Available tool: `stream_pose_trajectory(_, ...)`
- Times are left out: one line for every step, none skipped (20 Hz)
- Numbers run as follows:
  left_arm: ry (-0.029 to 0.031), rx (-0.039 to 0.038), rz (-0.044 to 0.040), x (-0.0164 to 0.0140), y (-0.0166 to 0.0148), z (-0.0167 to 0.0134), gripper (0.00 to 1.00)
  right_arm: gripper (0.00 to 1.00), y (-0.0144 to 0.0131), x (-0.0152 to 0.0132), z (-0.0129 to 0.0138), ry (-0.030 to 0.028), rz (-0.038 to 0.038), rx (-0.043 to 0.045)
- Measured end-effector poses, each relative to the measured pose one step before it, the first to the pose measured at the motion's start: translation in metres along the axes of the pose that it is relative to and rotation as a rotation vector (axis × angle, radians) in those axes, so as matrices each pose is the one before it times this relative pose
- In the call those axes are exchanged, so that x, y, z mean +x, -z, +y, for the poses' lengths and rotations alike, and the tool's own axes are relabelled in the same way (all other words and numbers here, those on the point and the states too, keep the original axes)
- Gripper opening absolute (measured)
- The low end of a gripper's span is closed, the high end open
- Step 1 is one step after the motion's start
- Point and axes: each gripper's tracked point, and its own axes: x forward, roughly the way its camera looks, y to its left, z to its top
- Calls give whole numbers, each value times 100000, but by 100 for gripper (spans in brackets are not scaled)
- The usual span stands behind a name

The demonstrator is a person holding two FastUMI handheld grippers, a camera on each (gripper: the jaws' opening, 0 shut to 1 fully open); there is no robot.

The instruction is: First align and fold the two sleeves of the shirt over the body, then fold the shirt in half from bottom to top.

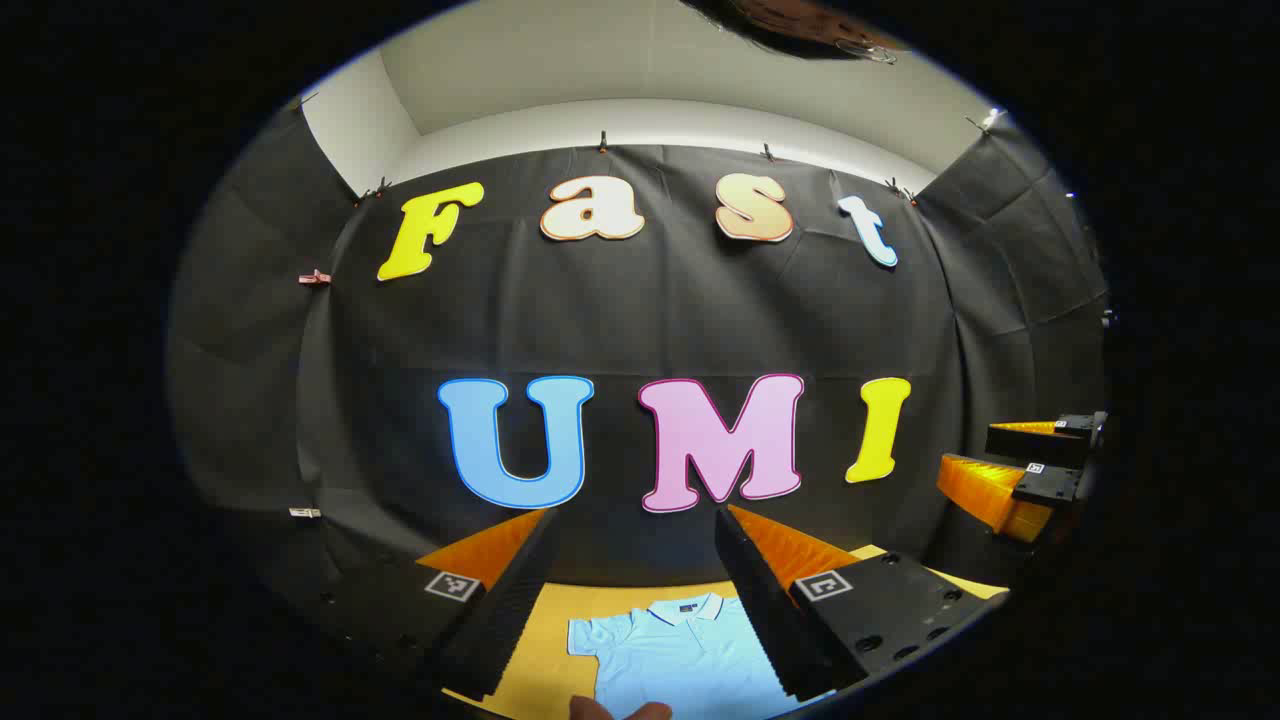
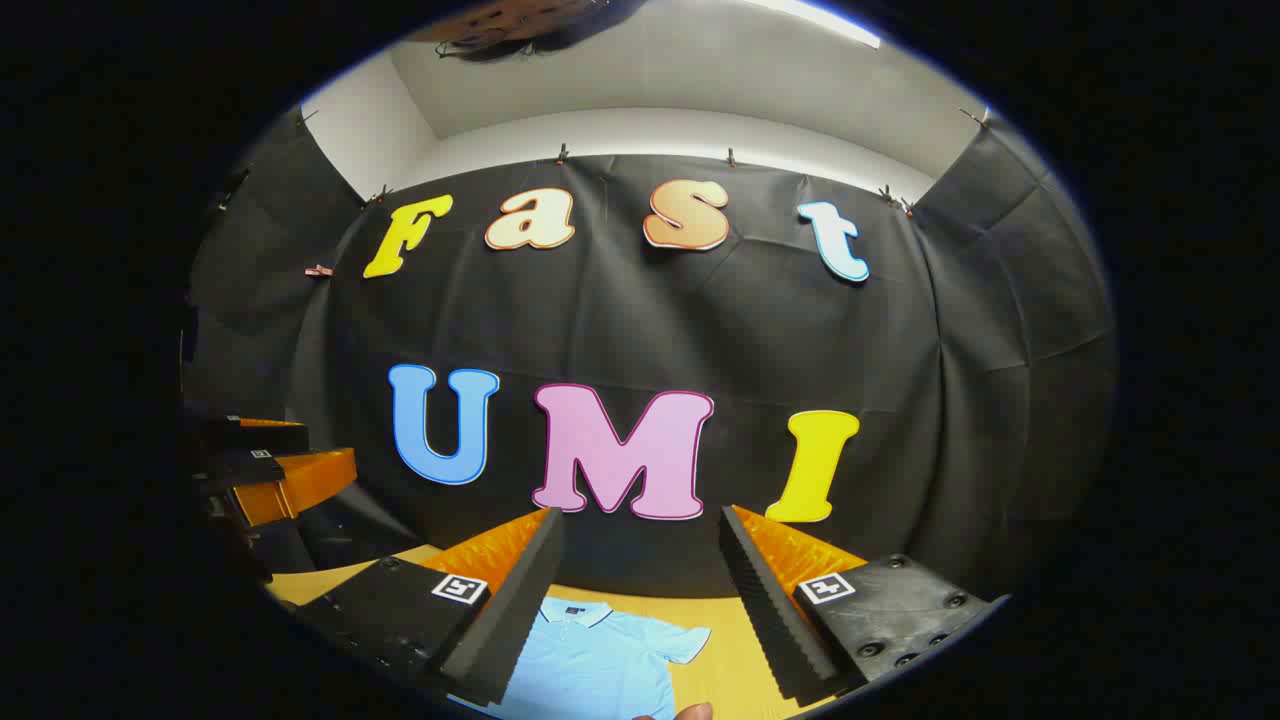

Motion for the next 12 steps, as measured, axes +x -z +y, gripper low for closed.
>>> stream_pose_trajectory(191,225,225,57,88,7,98,96,-4,155,118,-341,251,-144)
stream_pose_trajectory(257,481,138,46,173,-49,98,97,-15,103,183,-313,-42,-270)
stream_pose_trajectory(-15,581,414,55,102,14,98,95,103,103,190,-313,116,-102)
stream_pose_trajectory(-370,555,411,-30,274,100,98,96,185,132,177,-339,460,-62)
stream_pose_trajectory(12,414,301,-2,67,67,98,94,137,36,178,-416,487,-25)
stream_pose_trajectory(121,406,120,4,152,-85,98,95,128,35,216,-529,698,-148)
stream_pose_trajectory(-62,579,97,78,8,15,98,97,189,159,51,-280,469,-252)
stream_pose_trajectory(-182,486,-11,76,84,108,98,94,41,63,85,-80,462,-167)
stream_pose_trajectory(205,359,179,60,12,-82,98,95,208,43,62,-181,648,109)
stream_pose_trajectory(258,49,146,53,145,-58,98,97,175,53,58,-184,454,395)
stream_pose_trajectory(262,-44,298,51,4,-83,98,97,-2,79,-101,13,519,380)
stream_pose_trajectory(264,-136,207,35,41,9,98,97,50,82,-45,-34,299,288)
